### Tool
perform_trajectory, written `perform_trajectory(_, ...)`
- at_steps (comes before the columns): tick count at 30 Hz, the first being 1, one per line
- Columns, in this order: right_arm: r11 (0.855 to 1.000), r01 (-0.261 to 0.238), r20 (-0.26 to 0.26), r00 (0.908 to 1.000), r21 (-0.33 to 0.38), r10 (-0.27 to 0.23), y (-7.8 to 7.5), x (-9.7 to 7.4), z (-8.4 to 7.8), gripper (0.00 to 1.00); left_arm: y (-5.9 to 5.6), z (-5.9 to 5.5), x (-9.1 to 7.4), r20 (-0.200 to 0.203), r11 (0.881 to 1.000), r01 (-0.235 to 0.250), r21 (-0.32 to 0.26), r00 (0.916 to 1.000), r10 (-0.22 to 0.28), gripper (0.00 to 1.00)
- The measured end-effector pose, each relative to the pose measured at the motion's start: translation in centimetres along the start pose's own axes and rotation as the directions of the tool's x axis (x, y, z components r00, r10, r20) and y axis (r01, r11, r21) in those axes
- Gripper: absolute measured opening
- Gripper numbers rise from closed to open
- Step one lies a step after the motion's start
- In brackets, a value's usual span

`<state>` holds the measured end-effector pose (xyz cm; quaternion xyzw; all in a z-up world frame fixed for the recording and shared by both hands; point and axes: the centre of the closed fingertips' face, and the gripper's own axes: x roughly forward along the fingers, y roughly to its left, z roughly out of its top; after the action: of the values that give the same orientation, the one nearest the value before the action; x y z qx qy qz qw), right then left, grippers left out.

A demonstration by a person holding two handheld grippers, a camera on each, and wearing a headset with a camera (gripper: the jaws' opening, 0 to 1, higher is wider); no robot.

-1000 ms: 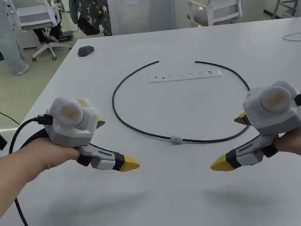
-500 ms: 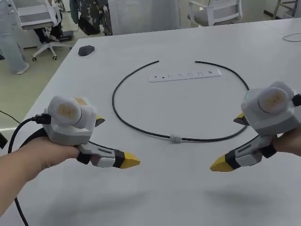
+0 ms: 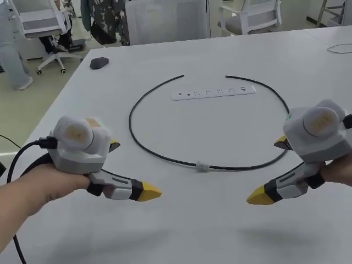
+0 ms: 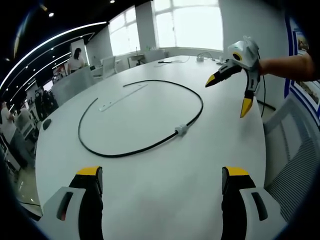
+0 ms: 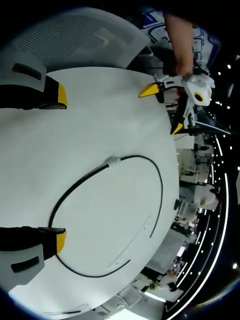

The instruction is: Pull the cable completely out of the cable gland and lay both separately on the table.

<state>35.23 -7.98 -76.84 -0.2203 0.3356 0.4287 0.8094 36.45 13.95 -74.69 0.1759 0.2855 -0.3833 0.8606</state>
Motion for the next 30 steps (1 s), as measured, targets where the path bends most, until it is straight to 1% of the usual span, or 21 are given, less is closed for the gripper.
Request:
perform_trajectory(2, 1.000, -0.011, 0.024, 0.9996, -0.003, 0.011, 0.1, 0.0, 0.4, 0.99, -0.1, 0.2, 0.2, 0.009, 1.000, 0.003, -0.008, 1.0000, -0.002, 0.99)
perform_trajectory(4, 1.000, -0.010, 0.024, 0.9997, -0.010, 0.010, 0.1, 0.1, 0.4, 0.99, -0.3, 0.4, 0.3, 0.017, 1.000, 0.012, -0.020, 0.9998, -0.012, 0.99)
perform_trajectory(5, 1.000, -0.012, 0.022, 0.9997, -0.015, 0.012, 0.0, 0.1, 0.3, 0.99, -0.6, 0.4, 0.5, 0.012, 1.000, 0.019, -0.020, 0.9997, -0.019, 0.99)
perform_trajectory(7, 1.000, -0.025, 0.034, 0.9991, -0.017, 0.025, -0.1, 0.3, 0.5, 0.99, -0.8, 0.5, 0.7, 0.009, 1.000, 0.024, 0.007, 0.9997, -0.024, 0.99)
perform_trajectory(12, 0.999, -0.032, 0.054, 0.9980, -0.016, 0.033, -0.8, 0.6, 1.1, 0.99, -0.4, 0.5, 1.1, 0.007, 1.000, 0.021, 0.003, 0.9997, -0.021, 0.99)
perform_trajectory(16, 0.999, -0.041, 0.041, 0.9983, -0.002, 0.041, -1.0, 1.2, 0.8, 0.99, -0.4, 0.5, 1.4, 0.003, 1.000, 0.024, 0.002, 0.9997, -0.024, 0.99)
perform_trajectory(17, 0.999, -0.043, 0.043, 0.9982, -0.005, 0.043, -1.0, 1.3, 0.8, 0.99, -0.4, 0.4, 1.5, -0.002, 1.000, 0.024, 0.008, 0.9997, -0.024, 0.99)
perform_trajectory(18, 0.999, -0.041, 0.055, 0.9976, -0.023, 0.042, -1.0, 1.3, 1.0, 0.99, -0.3, 0.3, 1.6, -0.010, 1.000, 0.022, 0.016, 0.9997, -0.022, 0.99)
perform_trajectory(20, 0.999, -0.037, 0.072, 0.9966, -0.033, 0.039, -1.2, 1.5, 1.3, 0.99, -0.2, 0.1, 1.9, -0.022, 1.000, 0.020, 0.023, 0.9996, -0.019, 0.99)
perform_trajectory(22, 0.998, -0.049, 0.069, 0.9963, -0.024, 0.051, -1.2, 1.9, 1.2, 0.99, -0.1, 0.2, 2.0, -0.020, 1.000, 0.021, 0.014, 0.9996, -0.020, 0.99)
perform_trajectory(25, 0.998, -0.058, 0.065, 0.9961, -0.030, 0.060, -1.4, 2.2, 1.2, 0.98, -0.2, 0.3, 2.3, -0.024, 1.000, 0.022, 0.013, 0.9995, -0.021, 0.99)
perform_trajectory(27, 0.998, -0.061, 0.072, 0.9954, -0.027, 0.062, -1.5, 2.4, 1.4, 0.97, -0.4, 0.5, 2.5, -0.023, 0.999, 0.031, 0.012, 0.9993, -0.030, 0.99)
perform_trajectory(29, 0.998, -0.063, 0.072, 0.9953, -0.026, 0.064, -1.6, 2.6, 1.4, 0.95, -0.9, 0.6, 2.6, -0.017, 0.998, 0.057, 0.013, 0.9982, -0.057, 0.99)
perform_trajectory(30, 0.998, -0.063, 0.072, 0.9953, -0.030, 0.065, -1.6, 2.7, 1.4, 0.94, -1.2, 0.5, 2.8, -0.025, 0.997, 0.075, 0.014, 0.9969, -0.074, 0.99)
